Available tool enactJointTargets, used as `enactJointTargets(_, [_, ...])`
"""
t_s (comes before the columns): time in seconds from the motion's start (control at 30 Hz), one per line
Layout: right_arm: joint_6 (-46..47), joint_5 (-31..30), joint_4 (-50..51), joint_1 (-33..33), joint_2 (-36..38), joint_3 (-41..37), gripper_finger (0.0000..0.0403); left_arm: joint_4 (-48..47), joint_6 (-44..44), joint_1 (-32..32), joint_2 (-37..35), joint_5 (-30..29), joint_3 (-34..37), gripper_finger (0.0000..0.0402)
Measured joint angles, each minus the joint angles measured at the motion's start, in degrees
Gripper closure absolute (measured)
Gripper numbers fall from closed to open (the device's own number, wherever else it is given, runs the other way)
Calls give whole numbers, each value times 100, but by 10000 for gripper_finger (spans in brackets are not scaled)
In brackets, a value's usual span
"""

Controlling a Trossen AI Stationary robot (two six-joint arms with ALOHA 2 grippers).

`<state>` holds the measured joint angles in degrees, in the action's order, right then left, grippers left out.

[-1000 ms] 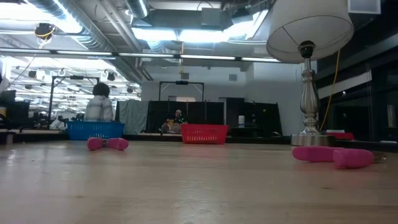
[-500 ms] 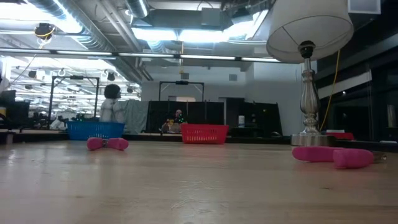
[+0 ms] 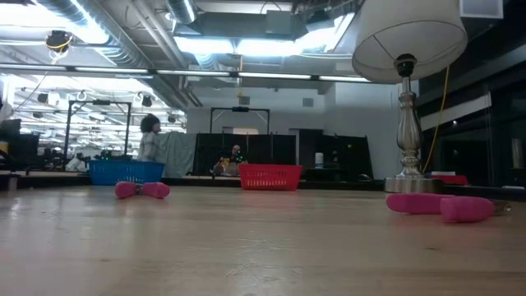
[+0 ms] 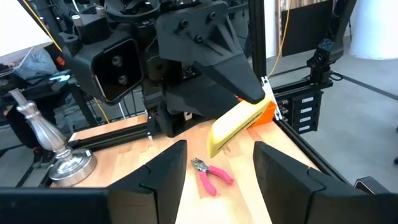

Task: Pick & Place School Supplies
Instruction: Put the yellow eraser into the blue bin

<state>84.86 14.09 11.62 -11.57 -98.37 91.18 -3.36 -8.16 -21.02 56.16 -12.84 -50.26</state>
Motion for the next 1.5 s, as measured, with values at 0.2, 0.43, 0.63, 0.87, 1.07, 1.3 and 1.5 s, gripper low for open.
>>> enactJointTargets(0.2, [4, -40, -68, 11, -55, 2, 306, 0, -4, 0, 0, 12, 0, 228])
enactJointTargets(0.43, [90, -15, -345, 11, -181, 2, 308, 9, -8, 0, 0, 16, 0, 231])
enactJointTargets(0.63, [121, -15, -558, 37, -231, 2, 309, 4, 2, 0, 0, 59, 0, 242])
enactJointTargets(0.87, [113, -13, -567, 39, -267, 2, 309, -40, 177, -4, -2, 79, 0, 306])
enactJointTargets(1.07, [61, -31, -540, 35, -267, 2, 309, -136, 289, -9, -7, 100, 0, 382])
enactJointTargets(1.3, [-321, -116, -803, 28, -267, -9, 286, -197, 435, -9, -24, 16, -20, 383])
enactJointTargets(1.5, [-381, -227, -861, 31, -267, -9, 200, -358, 547, -84, -32, -177, -20, 383])
